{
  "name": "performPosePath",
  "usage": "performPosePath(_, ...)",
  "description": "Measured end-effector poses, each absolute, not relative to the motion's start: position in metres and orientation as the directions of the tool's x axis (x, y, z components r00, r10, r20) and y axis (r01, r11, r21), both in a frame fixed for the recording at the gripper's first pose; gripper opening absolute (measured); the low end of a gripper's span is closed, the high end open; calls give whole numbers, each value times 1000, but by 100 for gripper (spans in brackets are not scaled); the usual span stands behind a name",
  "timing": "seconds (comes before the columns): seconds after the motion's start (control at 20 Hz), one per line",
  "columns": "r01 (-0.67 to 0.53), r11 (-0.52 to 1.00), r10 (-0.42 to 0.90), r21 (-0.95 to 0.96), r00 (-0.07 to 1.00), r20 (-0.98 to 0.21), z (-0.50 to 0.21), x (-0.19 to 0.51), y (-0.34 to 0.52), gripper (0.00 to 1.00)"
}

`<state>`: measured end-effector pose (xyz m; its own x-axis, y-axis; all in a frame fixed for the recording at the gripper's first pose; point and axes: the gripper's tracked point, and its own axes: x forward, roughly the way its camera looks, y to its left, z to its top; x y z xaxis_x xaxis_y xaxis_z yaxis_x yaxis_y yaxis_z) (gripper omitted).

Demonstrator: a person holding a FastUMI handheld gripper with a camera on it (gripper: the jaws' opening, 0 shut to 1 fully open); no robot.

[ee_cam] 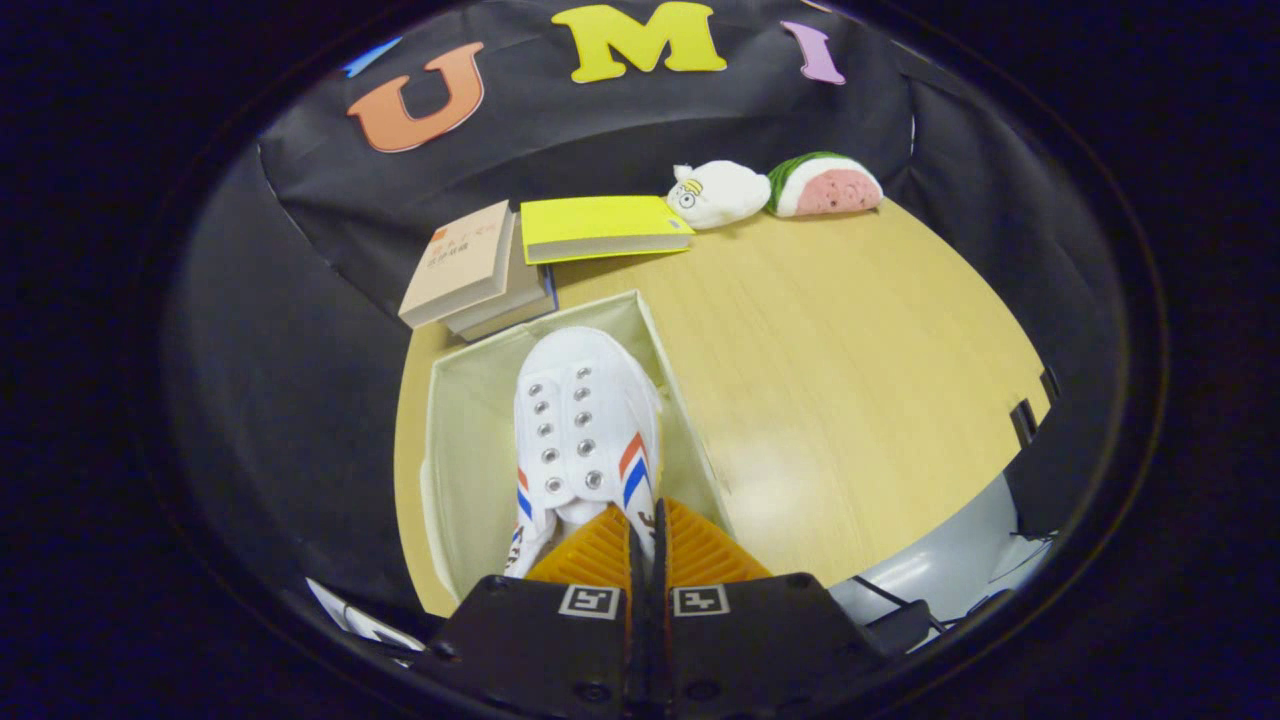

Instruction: Open the storage box then place both shoes into the box .Put the left shoe in first, then the right shoe, with the right side of both shoes facing outward in a uniform manner.

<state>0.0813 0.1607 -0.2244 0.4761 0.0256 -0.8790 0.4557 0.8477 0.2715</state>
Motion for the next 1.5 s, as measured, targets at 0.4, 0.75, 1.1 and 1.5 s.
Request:
performPosePath(0.4, 491, 830, 6, 267, 469, -883, -249, 87, 173, 22)
performPosePath(0.75, 380, 891, -53, 248, 630, -775, -199, 101, 154, 79)
performPosePath(1.1, 296, 940, -131, 169, 771, -624, -137, 90, 121, 84)
performPosePath(1.5, 293, 952, -241, 87, 896, -373, -59, 55, 71, 99)
